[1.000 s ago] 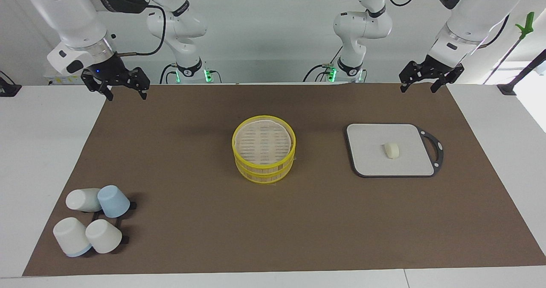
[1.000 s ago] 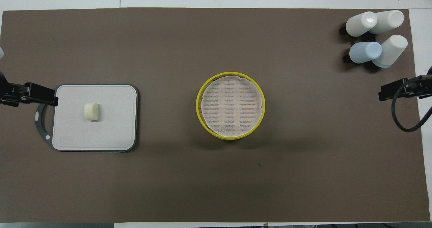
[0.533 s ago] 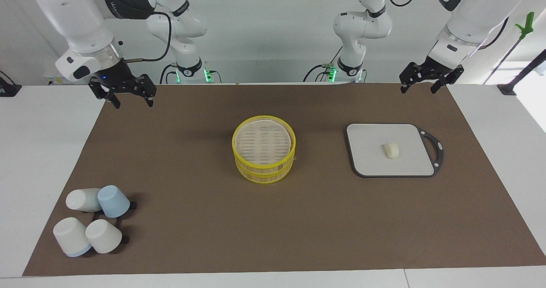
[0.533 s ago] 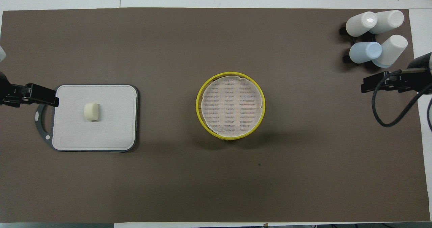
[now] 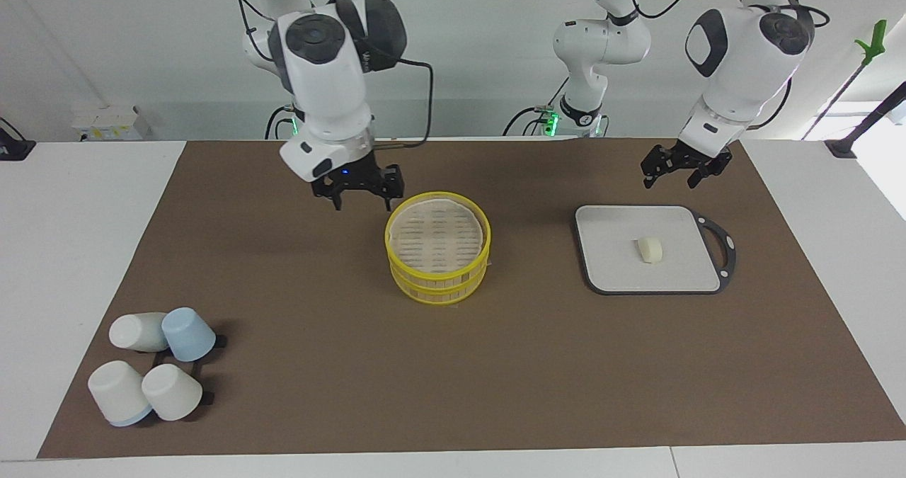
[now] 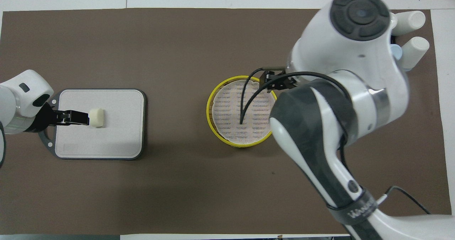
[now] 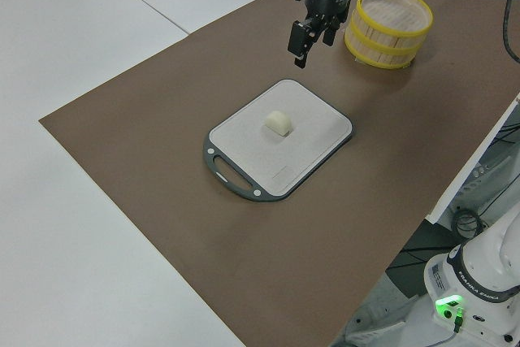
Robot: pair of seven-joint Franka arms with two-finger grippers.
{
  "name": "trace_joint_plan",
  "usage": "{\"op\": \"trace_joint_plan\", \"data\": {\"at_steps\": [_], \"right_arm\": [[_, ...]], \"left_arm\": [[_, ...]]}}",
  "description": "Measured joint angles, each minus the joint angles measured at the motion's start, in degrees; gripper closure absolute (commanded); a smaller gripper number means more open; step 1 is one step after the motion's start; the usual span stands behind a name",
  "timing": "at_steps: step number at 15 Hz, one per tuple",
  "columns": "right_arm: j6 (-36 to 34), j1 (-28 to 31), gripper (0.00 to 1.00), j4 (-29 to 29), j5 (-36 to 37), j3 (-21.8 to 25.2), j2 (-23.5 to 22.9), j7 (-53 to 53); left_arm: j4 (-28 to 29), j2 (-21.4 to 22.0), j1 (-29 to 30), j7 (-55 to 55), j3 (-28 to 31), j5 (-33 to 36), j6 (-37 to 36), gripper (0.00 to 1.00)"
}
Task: Place bun in steamer
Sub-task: 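Reach the right gripper to the steamer lid while the left gripper grasps the bun, then grasp the steamer lid rim with the right gripper while the left gripper holds the bun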
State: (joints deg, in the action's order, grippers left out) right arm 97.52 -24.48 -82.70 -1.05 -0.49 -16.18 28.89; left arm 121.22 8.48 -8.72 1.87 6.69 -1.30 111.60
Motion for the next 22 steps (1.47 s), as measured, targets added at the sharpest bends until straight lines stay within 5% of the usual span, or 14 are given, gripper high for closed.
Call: {"op": "trace_joint_plan", "data": {"at_steps": [7, 17, 19, 22], "right_arm": [[6.09, -10.79, 0.04, 5.25, 0.0, 0.05, -9.01, 11.71], [10.55, -14.16, 0.04, 8.08, 0.11, 0.14, -16.15, 14.52], [10.52, -14.31, 0.05, 7.97, 0.11, 0.14, -16.2, 14.52], [10.53, -14.35, 0.05, 7.3, 0.11, 0.14, -16.4, 14.52]], "left_arm": [[8.66, -9.75, 0.62, 0.82, 0.0, 0.0, 20.47, 0.0], [8.66, -15.32, 2.27, 1.75, -0.27, -2.94, 25.01, 0.0], [8.66, -15.34, 2.27, 1.77, -0.28, -3.09, 25.06, 0.07], [8.66, -15.34, 2.27, 2.71, -0.27, -3.1, 25.08, 0.36]]}}
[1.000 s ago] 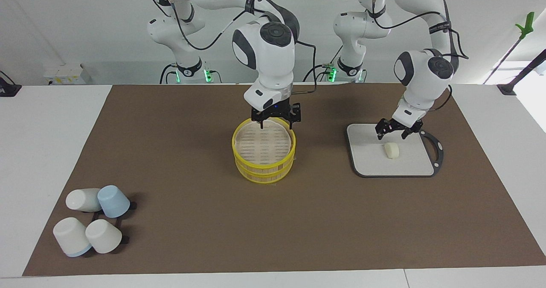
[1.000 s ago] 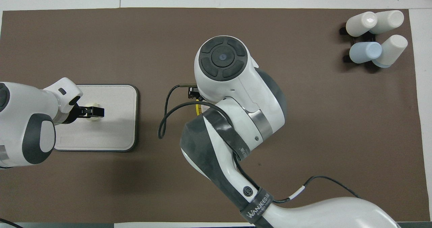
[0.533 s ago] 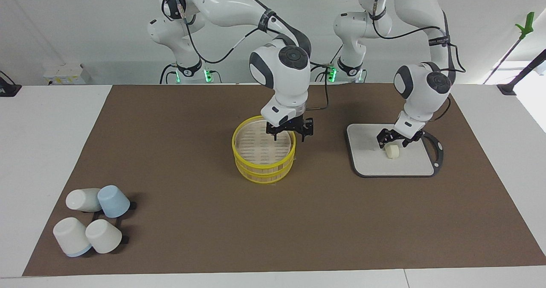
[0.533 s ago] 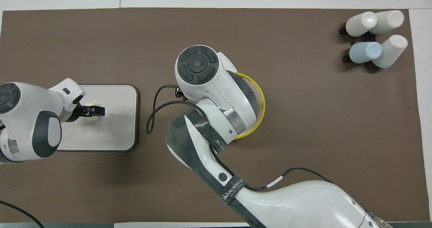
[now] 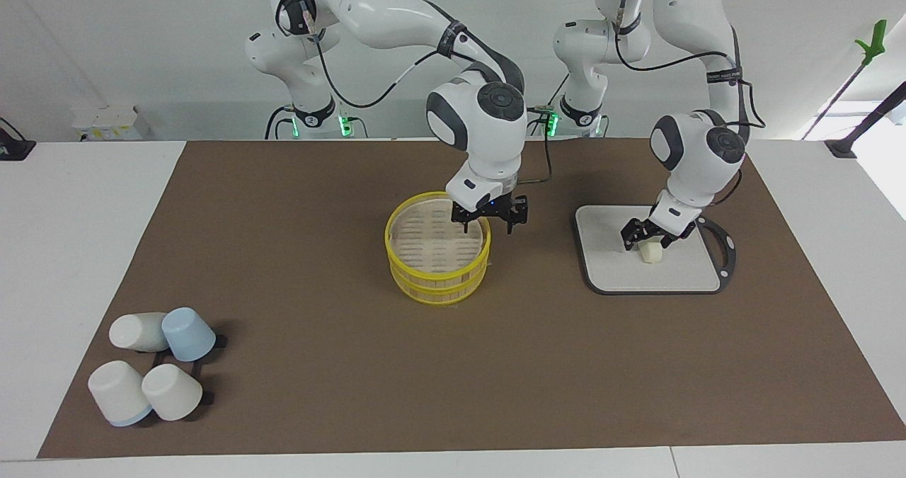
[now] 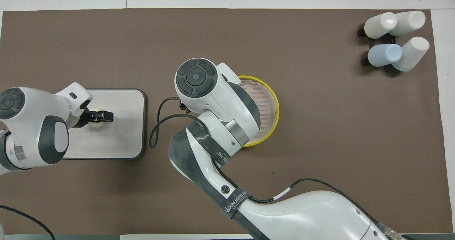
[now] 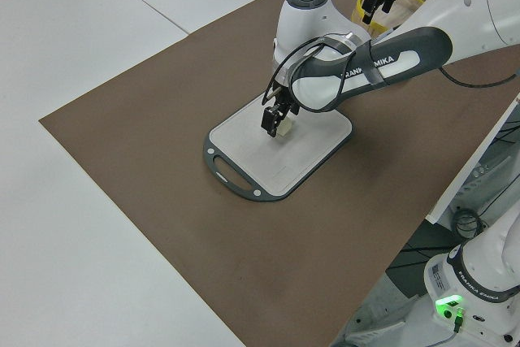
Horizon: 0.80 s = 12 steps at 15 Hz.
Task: Place bun in steamer
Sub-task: 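Grasp the steamer lid rim with the right gripper while the left gripper holds the bun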
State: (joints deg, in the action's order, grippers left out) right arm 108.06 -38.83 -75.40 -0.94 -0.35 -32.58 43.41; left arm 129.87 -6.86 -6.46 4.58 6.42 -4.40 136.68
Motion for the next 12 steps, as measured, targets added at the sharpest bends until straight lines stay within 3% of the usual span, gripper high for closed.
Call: {"op": "trace_joint_plan", "data": {"at_steps": [2, 3, 4, 5, 6, 7, 12], "right_arm": [[0.19, -0.37, 0.05, -0.55, 0.0, 0.0, -0.17, 0.0], [0.26, -0.6, 0.11, -0.73, 0.0, 0.0, -0.18, 0.0], [0.33, -0.78, 0.24, -0.85, 0.0, 0.0, -0.18, 0.16], [0.36, -0.89, 0.43, -0.93, 0.01, 0.0, -0.18, 0.63], [0.36, -0.95, 0.81, -0.97, 0.04, 0.0, -0.18, 1.14], [0.36, -1.0, 1.0, -0.98, 0.05, 0.01, -0.18, 1.58], [1.52, -0.65, 1.0, -0.93, 0.11, 0.28, -0.18, 2.93]], "left_arm": [[-0.01, 0.0, 0.0, 0.35, 0.0, 0.0, 0.04, 0.52], [-0.02, 0.0, 0.0, 0.39, 0.0, 0.0, 0.07, 0.58], [-0.05, 0.0, 0.0, 0.42, 0.0, 0.0, 0.09, 0.64], [-0.11, 0.0, 0.0, 0.51, 0.0, 0.0, 0.1, 0.65], [-0.23, 0.0, 0.0, 0.53, 0.01, -0.01, 0.11, 0.65], [-0.33, 0.0, 0.0, 0.53, 0.01, -0.01, 0.12, 0.65], [-1.78, -0.11, 0.0, 0.56, 0.01, -0.03, -0.24, 0.66]]}}
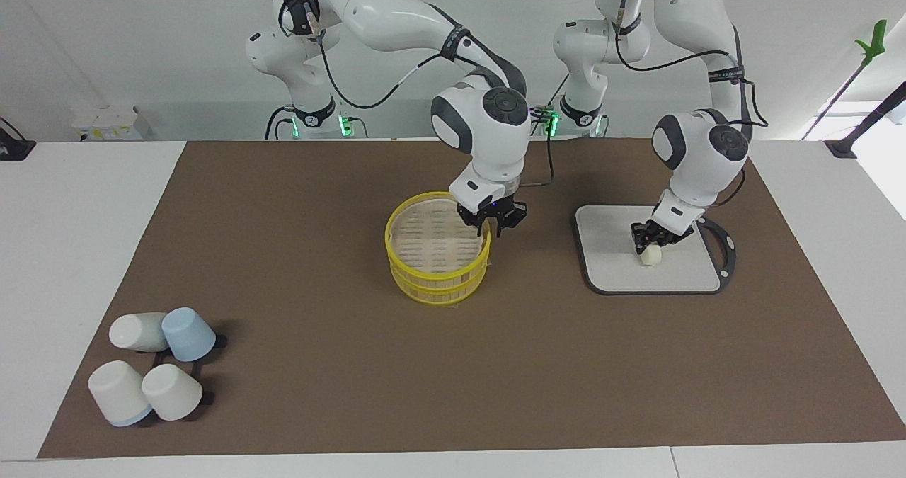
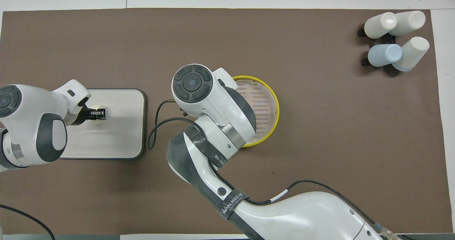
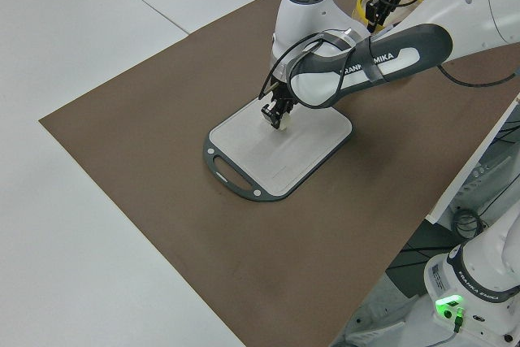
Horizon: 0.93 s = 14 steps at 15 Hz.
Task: Place bun in steamer
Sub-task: 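Grasp the steamer lid rim with the right gripper while the left gripper holds the bun, then lift the lid off with the right gripper while the left gripper lifts the bun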
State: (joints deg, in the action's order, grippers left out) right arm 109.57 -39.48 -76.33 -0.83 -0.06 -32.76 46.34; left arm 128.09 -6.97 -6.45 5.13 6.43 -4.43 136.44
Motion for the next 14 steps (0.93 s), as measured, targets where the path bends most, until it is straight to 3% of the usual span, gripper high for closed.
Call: {"op": "trace_joint_plan", "data": {"at_steps": [8, 14], "right_arm": [[-1.2, 1.09, 1.0, 2.65, 0.09, 0.43, 0.16, -2.57], [-6.01, 9.96, 1.0, 5.79, 0.09, 0.81, 5.47, -14.85]], "left_arm": [[-13.49, -1.31, -2.62, -6.43, -0.83, -1.1, -15.25, 0.7], [-22.71, -1.35, -6.59, -15.08, -1.15, -1.48, -25.39, 0.7]]}}
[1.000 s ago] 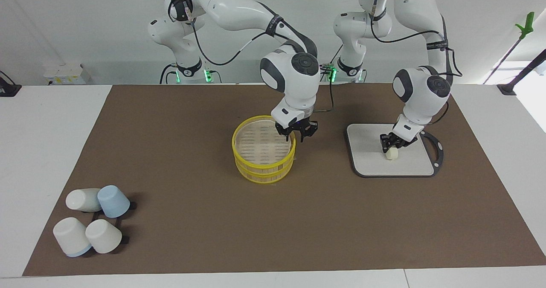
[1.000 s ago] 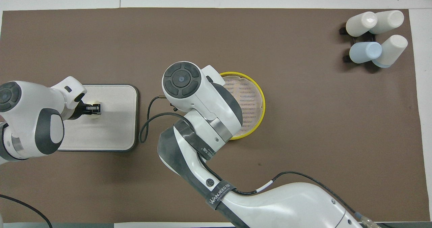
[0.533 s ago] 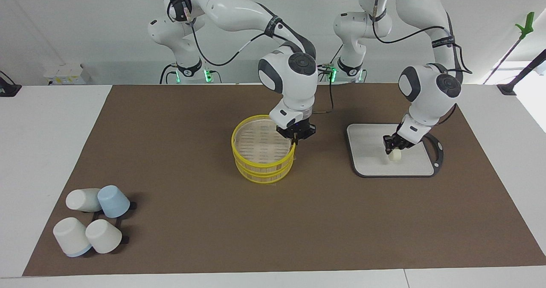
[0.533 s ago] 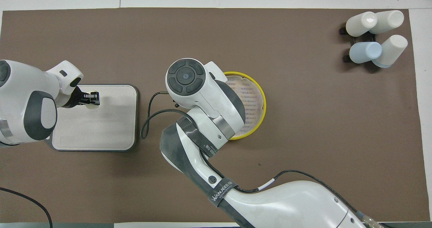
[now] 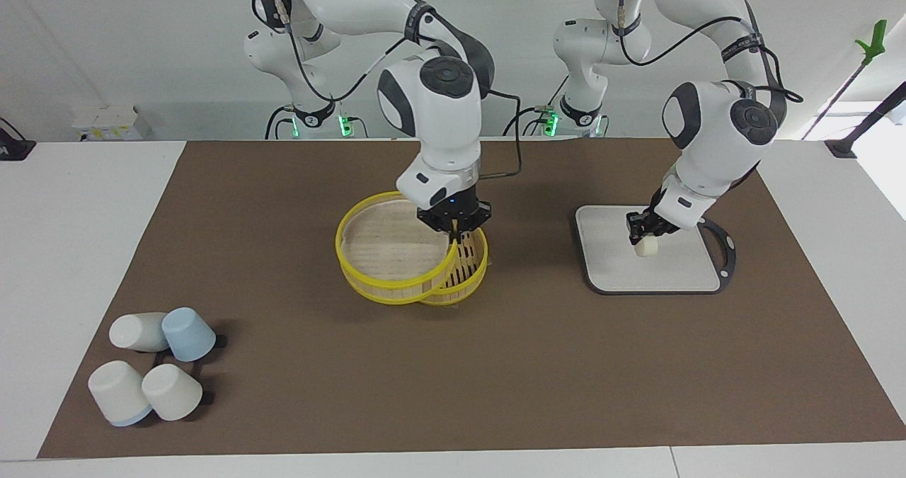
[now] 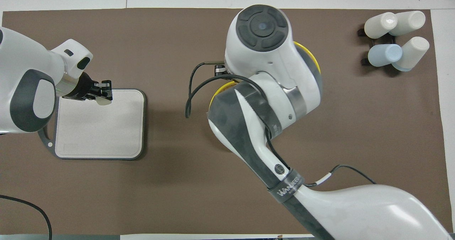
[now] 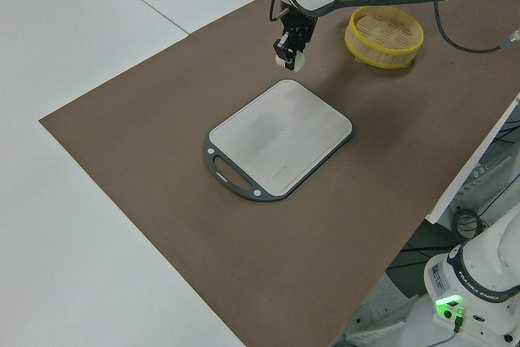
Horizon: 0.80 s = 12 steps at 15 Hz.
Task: Place bun in steamer
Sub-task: 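Lift the lid off with the right gripper while the left gripper lifts the bun, then carry the bun into the open steamer with the left gripper and release it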
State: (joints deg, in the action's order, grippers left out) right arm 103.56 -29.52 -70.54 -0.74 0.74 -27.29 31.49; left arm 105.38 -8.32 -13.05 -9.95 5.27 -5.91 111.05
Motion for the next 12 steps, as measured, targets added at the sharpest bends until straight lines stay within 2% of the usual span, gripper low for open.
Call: {"op": "trace_joint_plan", "data": {"at_steps": [4, 6, 8, 12], "right_arm": [[-1.47, 7.6, 1.0, -0.05, -0.04, 0.17, 1.42, -5.45], [-2.62, 12.16, 1.0, -0.11, -0.06, 0.09, 1.4, -6.8], [-4.3, 15.92, 1.0, -0.11, -0.14, 0.02, 1.39, -10.97], [-4.55, 19.14, 1.0, -0.17, -0.22, -0.04, 1.38, -15.04]], "left_arm": [[-5.53, -1.5, -10.55, -18.55, -0.58, -0.3, 0.02, 0.7], [-6.92, -2.78, -16.47, -24.51, -0.84, -1.57, 3.81, 0.7], [-6.59, -3.92, -21.9, -28.43, -0.91, -2.24, 8.48, 0.69], [-3.27, -6.39, -29.21, -30.8, -0.93, -2.26, 17.02, 0.69]]}}
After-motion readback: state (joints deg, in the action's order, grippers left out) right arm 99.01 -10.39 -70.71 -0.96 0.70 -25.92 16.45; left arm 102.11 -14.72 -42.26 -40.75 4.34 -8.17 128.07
